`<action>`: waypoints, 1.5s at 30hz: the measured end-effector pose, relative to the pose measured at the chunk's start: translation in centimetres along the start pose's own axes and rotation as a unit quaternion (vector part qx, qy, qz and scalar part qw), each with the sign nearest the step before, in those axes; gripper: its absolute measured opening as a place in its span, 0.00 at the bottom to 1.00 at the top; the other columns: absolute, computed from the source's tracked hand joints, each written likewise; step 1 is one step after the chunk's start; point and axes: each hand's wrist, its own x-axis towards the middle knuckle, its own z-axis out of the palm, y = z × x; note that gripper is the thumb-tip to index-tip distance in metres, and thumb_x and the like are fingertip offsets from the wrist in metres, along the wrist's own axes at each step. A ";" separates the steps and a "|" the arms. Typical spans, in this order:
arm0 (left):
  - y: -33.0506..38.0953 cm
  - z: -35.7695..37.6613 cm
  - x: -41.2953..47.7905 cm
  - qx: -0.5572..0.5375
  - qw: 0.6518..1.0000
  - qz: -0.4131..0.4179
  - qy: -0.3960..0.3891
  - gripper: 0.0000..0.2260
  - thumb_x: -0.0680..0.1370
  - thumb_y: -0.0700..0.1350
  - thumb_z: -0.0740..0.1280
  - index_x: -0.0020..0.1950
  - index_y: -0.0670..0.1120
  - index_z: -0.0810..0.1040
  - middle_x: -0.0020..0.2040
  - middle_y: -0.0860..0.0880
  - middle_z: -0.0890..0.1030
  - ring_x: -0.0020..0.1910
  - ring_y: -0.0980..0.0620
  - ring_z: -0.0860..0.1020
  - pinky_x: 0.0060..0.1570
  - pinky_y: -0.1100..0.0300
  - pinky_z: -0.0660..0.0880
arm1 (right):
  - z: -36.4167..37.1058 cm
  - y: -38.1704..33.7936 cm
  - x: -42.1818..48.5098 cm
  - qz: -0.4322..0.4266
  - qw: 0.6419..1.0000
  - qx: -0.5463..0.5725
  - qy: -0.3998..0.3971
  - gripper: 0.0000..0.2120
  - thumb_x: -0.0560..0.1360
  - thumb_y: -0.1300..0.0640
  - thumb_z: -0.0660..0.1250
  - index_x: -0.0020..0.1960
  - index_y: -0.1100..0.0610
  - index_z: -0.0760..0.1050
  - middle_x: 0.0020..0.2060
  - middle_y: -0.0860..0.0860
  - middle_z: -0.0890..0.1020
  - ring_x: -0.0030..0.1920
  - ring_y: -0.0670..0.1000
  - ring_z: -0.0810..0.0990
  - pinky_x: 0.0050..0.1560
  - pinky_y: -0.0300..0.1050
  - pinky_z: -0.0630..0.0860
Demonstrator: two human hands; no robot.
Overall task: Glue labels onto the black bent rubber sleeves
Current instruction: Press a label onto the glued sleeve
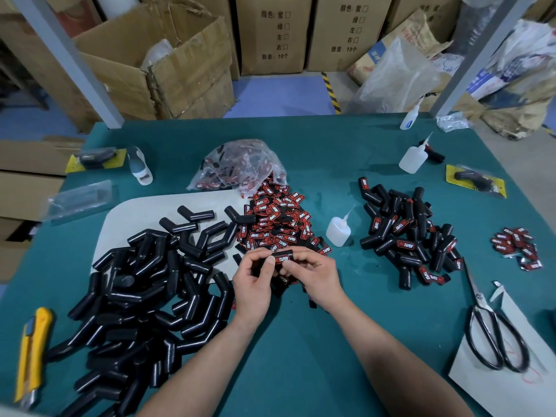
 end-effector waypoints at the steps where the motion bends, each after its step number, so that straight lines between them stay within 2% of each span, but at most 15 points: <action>1: 0.0 0.0 0.1 0.002 1.000 -0.002 0.000 0.04 0.76 0.52 0.71 0.49 0.58 0.83 0.52 0.53 0.84 0.55 0.48 0.81 0.57 0.34 0.79 | -0.1 0.0 0.1 -0.003 1.000 -0.010 -0.008 0.10 0.75 0.72 0.70 0.46 0.60 0.85 0.52 0.57 0.84 0.38 0.52 0.83 0.44 0.42 0.80; 7: -0.1 0.1 0.0 0.009 1.000 0.003 0.000 0.04 0.76 0.52 0.70 0.50 0.56 0.82 0.53 0.52 0.83 0.56 0.47 0.81 0.59 0.34 0.77 | -0.4 0.0 0.1 -0.001 1.000 -0.010 -0.022 0.07 0.77 0.70 0.68 0.48 0.62 0.83 0.55 0.55 0.83 0.37 0.51 0.80 0.43 0.42 0.79; 9: 0.1 0.1 -0.2 0.014 0.999 0.030 -0.003 0.04 0.77 0.50 0.70 0.50 0.52 0.81 0.53 0.52 0.83 0.56 0.49 0.81 0.61 0.40 0.78 | -0.3 0.2 -0.1 0.002 1.000 -0.016 -0.015 0.05 0.77 0.66 0.69 0.45 0.61 0.83 0.55 0.54 0.83 0.41 0.50 0.81 0.44 0.42 0.78; 11: 0.4 0.3 -0.4 0.025 0.998 0.059 -0.014 0.05 0.78 0.49 0.69 0.50 0.49 0.80 0.53 0.54 0.82 0.56 0.51 0.80 0.60 0.51 0.77 | 0.0 0.3 -0.1 0.003 0.999 -0.047 0.009 0.09 0.76 0.61 0.70 0.37 0.59 0.82 0.53 0.53 0.84 0.44 0.48 0.81 0.44 0.41 0.77; 13: 0.6 0.4 -0.5 0.031 0.996 0.075 -0.020 0.04 0.77 0.49 0.69 0.49 0.49 0.80 0.52 0.56 0.81 0.56 0.51 0.80 0.60 0.59 0.75 | 0.1 0.5 0.0 0.011 0.997 -0.064 0.028 0.12 0.74 0.57 0.70 0.33 0.60 0.79 0.52 0.52 0.85 0.42 0.48 0.80 0.41 0.40 0.76; 15: 0.6 0.5 -0.5 0.034 0.995 0.088 -0.021 0.03 0.77 0.48 0.69 0.49 0.49 0.80 0.52 0.54 0.81 0.55 0.52 0.80 0.60 0.62 0.74 | 0.0 0.6 0.1 0.017 0.997 -0.057 0.040 0.12 0.72 0.56 0.70 0.32 0.61 0.78 0.51 0.52 0.85 0.41 0.49 0.79 0.39 0.40 0.75; 18: 0.4 0.6 -0.5 0.032 0.995 0.094 -0.020 0.04 0.77 0.47 0.69 0.48 0.48 0.79 0.52 0.50 0.81 0.55 0.52 0.80 0.60 0.60 0.75 | 0.0 0.7 0.1 0.009 0.997 -0.056 0.049 0.12 0.72 0.57 0.70 0.32 0.63 0.76 0.50 0.53 0.85 0.45 0.48 0.81 0.42 0.39 0.74; 22: 0.2 0.4 -0.4 0.037 0.994 0.100 -0.032 0.03 0.78 0.47 0.68 0.50 0.49 0.80 0.53 0.53 0.81 0.57 0.50 0.80 0.61 0.60 0.74 | 0.1 0.5 0.1 -0.002 0.997 -0.051 0.050 0.12 0.72 0.60 0.69 0.32 0.63 0.76 0.50 0.54 0.85 0.48 0.48 0.81 0.45 0.38 0.74; 25: 0.1 0.3 -0.4 0.071 0.986 0.143 -0.053 0.04 0.80 0.45 0.67 0.54 0.51 0.79 0.56 0.53 0.79 0.59 0.50 0.79 0.63 0.61 0.72 | 0.0 0.2 0.2 0.005 0.998 -0.030 0.053 0.12 0.72 0.63 0.68 0.30 0.57 0.77 0.49 0.54 0.85 0.46 0.48 0.80 0.45 0.38 0.74; 31: -0.6 0.1 -0.4 0.170 0.959 0.213 -0.074 0.05 0.80 0.43 0.67 0.56 0.46 0.80 0.58 0.52 0.78 0.61 0.56 0.77 0.64 0.64 0.71 | -0.1 0.1 0.3 0.017 0.997 -0.004 0.075 0.10 0.69 0.57 0.69 0.29 0.57 0.77 0.49 0.55 0.85 0.45 0.49 0.80 0.45 0.39 0.75; 36: -0.3 0.1 -0.1 0.193 0.946 0.250 -0.072 0.05 0.80 0.42 0.69 0.56 0.46 0.79 0.57 0.56 0.77 0.60 0.61 0.77 0.63 0.68 0.71 | 0.0 0.1 0.3 0.010 0.996 -0.032 0.081 0.12 0.69 0.56 0.70 0.28 0.55 0.76 0.48 0.53 0.85 0.43 0.47 0.79 0.43 0.37 0.74; 38: -0.3 0.0 -0.2 0.184 0.948 0.251 -0.066 0.05 0.80 0.42 0.68 0.56 0.46 0.79 0.57 0.57 0.77 0.59 0.61 0.77 0.62 0.68 0.71 | 0.0 -0.3 0.1 -0.006 0.996 -0.057 0.066 0.11 0.70 0.55 0.69 0.30 0.56 0.77 0.48 0.51 0.85 0.45 0.47 0.80 0.45 0.40 0.76; 40: -0.3 -0.1 -0.2 0.172 0.950 0.251 -0.066 0.06 0.80 0.42 0.68 0.56 0.47 0.79 0.58 0.57 0.78 0.60 0.59 0.78 0.62 0.67 0.71 | -0.1 -0.9 -0.1 -0.035 0.994 -0.098 0.024 0.08 0.73 0.57 0.70 0.35 0.53 0.80 0.50 0.50 0.84 0.50 0.49 0.81 0.52 0.45 0.77; 42: -0.3 -0.1 -0.2 0.162 0.952 0.250 -0.071 0.06 0.80 0.41 0.68 0.57 0.46 0.78 0.58 0.56 0.78 0.59 0.57 0.78 0.62 0.66 0.72 | -0.2 -1.3 -0.2 -0.062 0.987 -0.146 -0.012 0.08 0.74 0.62 0.70 0.40 0.50 0.82 0.50 0.49 0.82 0.53 0.51 0.81 0.57 0.43 0.75; 45: -0.3 0.0 -0.3 0.156 0.953 0.250 -0.071 0.05 0.80 0.41 0.68 0.56 0.45 0.79 0.58 0.56 0.78 0.59 0.56 0.79 0.62 0.64 0.72 | -0.1 -1.6 -0.3 -0.052 0.987 -0.149 -0.017 0.10 0.74 0.64 0.69 0.42 0.50 0.83 0.50 0.50 0.82 0.53 0.51 0.80 0.58 0.43 0.74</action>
